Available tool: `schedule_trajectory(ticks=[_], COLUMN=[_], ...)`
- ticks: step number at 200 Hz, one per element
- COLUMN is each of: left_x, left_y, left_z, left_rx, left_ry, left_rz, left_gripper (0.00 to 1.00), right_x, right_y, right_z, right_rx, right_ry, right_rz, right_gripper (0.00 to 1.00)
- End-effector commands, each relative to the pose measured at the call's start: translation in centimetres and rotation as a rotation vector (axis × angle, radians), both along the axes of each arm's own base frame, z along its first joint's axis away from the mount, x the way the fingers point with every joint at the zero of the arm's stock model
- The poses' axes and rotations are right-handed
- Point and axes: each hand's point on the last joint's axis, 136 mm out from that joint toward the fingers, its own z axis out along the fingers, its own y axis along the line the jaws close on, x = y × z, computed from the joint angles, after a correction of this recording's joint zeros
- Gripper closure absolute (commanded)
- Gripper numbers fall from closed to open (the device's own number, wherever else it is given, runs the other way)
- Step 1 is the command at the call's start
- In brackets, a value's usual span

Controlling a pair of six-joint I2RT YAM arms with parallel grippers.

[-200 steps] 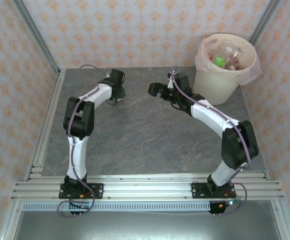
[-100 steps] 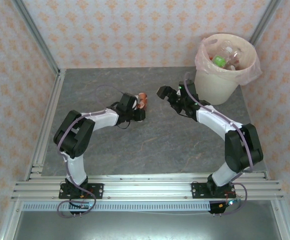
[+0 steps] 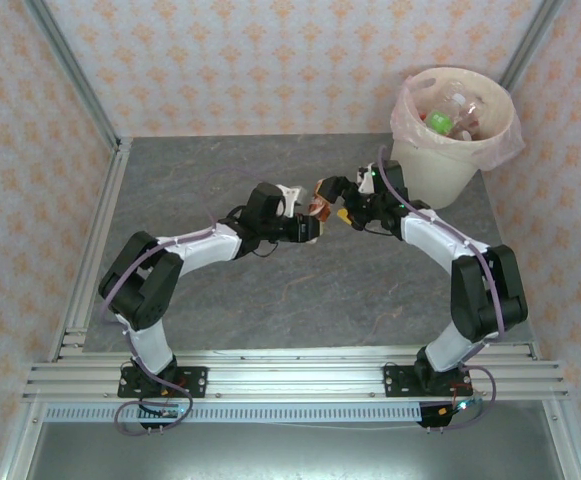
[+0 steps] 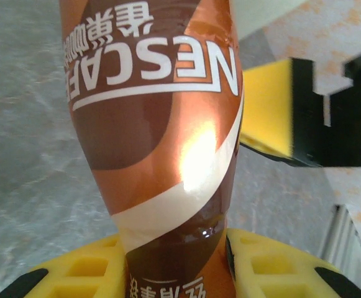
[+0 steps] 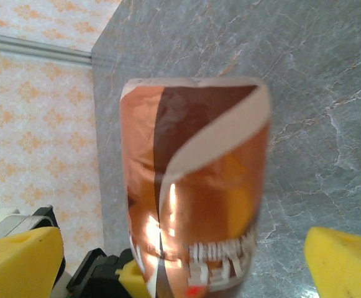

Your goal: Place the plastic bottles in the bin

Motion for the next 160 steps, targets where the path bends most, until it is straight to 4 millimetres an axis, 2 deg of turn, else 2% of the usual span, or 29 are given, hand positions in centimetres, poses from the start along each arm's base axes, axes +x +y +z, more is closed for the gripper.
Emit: schedule_trajectory(ticks=[1, 48, 87, 125, 160], left_x=[-0.5, -1.4, -1.4, -1.6, -1.7], left_y=[-1.7, -2.7, -2.6, -3.1, -3.1], left_z=[3.5, 5.0, 4.9, 5.4, 5.8], left_rx=[-0.082, -0.154, -0.152, -0.183, -0.177], left_ry=[-0.037, -0.015, -0.016, -0.022, -0.027], left_rz=[-0.080, -0.152, -0.145, -0.176, -0.186], left_gripper=[0.71, 0.71, 0.71, 0.71, 0.71], right_x=[0.4, 1.5, 2.8, 2.8, 2.8], right_y=[0.8, -0.6, -2.2, -1.9, -2.2], right_z=[2.2, 2.3, 3.8, 3.3, 3.8], right_rx=[0.027, 0.014, 0.106, 0.108, 0.086], right_ry=[-0.079, -0.084, -0.103, -0.094, -0.130], right_rz=[0.050, -0.067, -0.192, -0.174, -0.180], right_gripper=[0.01, 0.04, 0.19, 0.33, 0.42])
